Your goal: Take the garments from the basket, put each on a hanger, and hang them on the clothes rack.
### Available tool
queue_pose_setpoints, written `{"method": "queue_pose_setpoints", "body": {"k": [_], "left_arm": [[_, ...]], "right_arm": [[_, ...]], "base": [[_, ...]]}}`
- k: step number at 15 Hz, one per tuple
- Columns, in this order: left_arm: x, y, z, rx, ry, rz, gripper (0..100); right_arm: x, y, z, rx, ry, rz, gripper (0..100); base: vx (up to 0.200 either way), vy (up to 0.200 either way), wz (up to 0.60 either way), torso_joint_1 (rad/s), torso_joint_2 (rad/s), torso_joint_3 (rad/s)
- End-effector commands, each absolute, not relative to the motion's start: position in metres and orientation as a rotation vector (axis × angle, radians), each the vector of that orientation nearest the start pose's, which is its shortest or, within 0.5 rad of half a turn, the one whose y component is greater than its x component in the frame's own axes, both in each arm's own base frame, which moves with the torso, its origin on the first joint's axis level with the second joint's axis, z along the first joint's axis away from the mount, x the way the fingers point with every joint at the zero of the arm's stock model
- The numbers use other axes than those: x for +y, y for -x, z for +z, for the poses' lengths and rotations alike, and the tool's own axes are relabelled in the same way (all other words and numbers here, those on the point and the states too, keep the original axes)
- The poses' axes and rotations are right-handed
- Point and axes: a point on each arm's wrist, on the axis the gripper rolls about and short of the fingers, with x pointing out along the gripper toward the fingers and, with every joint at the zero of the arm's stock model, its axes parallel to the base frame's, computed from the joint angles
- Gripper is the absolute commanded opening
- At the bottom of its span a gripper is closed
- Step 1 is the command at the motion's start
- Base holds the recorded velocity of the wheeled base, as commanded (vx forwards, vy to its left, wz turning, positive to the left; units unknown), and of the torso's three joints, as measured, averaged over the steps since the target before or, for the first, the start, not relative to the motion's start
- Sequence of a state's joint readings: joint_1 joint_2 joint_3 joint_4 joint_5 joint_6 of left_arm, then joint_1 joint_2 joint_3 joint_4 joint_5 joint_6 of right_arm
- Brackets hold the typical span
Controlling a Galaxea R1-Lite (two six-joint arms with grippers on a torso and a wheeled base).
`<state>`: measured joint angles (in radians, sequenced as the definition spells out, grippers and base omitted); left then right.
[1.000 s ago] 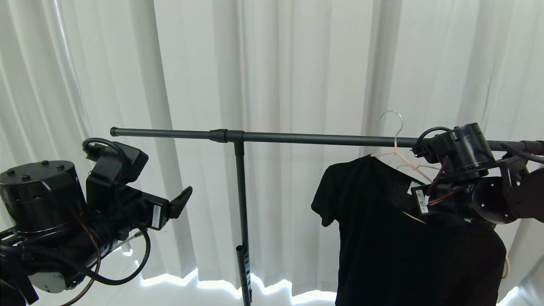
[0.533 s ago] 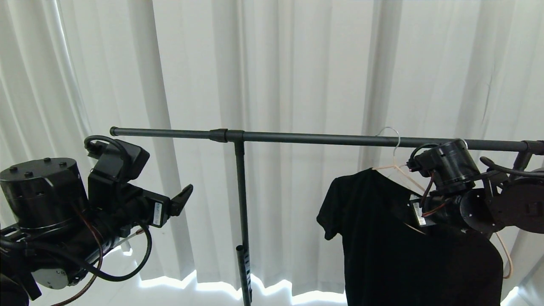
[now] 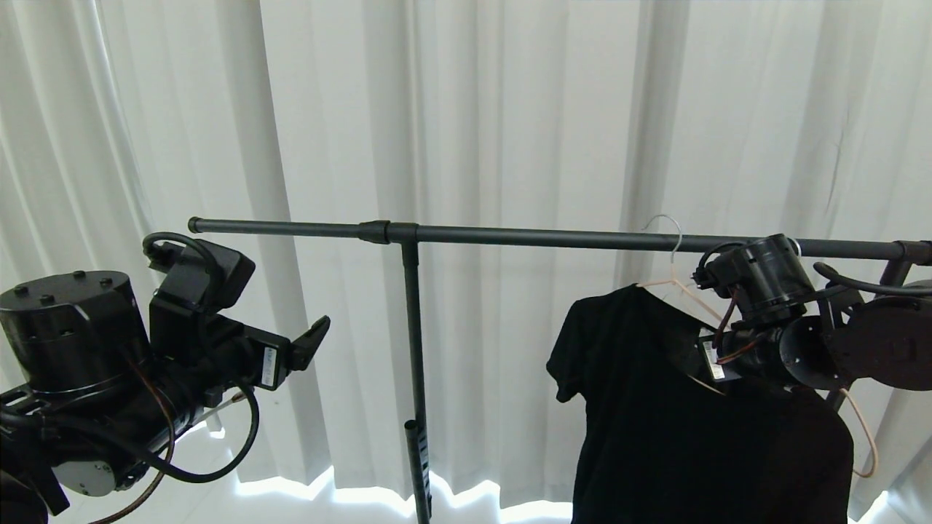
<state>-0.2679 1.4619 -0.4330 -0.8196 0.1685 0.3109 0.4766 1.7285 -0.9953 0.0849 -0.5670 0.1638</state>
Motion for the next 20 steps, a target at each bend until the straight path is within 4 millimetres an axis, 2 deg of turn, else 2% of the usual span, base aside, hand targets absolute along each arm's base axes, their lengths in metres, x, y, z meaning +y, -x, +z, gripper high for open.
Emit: {"method": "queue_pose_setpoints", "body": {"k": [1, 7, 8, 13, 18, 20], "left_arm": [[-0.055, -0.215, 0.167, 0.186, -0.355, -0.129, 100], [-0.055, -0.214, 0.167, 0.183, -0.353, -0.128, 100], [-0.055, -0.214, 0.167, 0.183, -0.353, -0.128, 100], [-0.055, -0.214, 0.167, 0.185, -0.352, -0.127, 100], [-0.046, -0.209, 0.154, 0.24, -0.351, -0.101, 100], [-0.035, -0.212, 0.153, 0.254, -0.346, -0.046, 100]], "right_arm": [[0.126, -0.27, 0.162, 0.7, 0.253, -0.144, 0], [0.126, -0.27, 0.161, 0.702, 0.254, -0.144, 0], [0.126, -0.27, 0.161, 0.702, 0.252, -0.145, 100], [0.126, -0.264, 0.171, 0.67, 0.205, -0.146, 100], [0.103, -0.218, 0.215, 0.629, 0.172, -0.131, 100], [0.089, -0.192, 0.221, 0.663, 0.195, -0.133, 100]], "base": [[0.0, 0.0, 0.0, 0.0, 0.0, 0.0], [0.0, 0.0, 0.0, 0.0, 0.0, 0.0], [0.0, 0.0, 0.0, 0.0, 0.0, 0.0], [0.0, 0.0, 0.0, 0.0, 0.0, 0.0], [0.0, 0.0, 0.0, 0.0, 0.0, 0.0], [0.0, 0.0, 0.0, 0.0, 0.0, 0.0]]}}
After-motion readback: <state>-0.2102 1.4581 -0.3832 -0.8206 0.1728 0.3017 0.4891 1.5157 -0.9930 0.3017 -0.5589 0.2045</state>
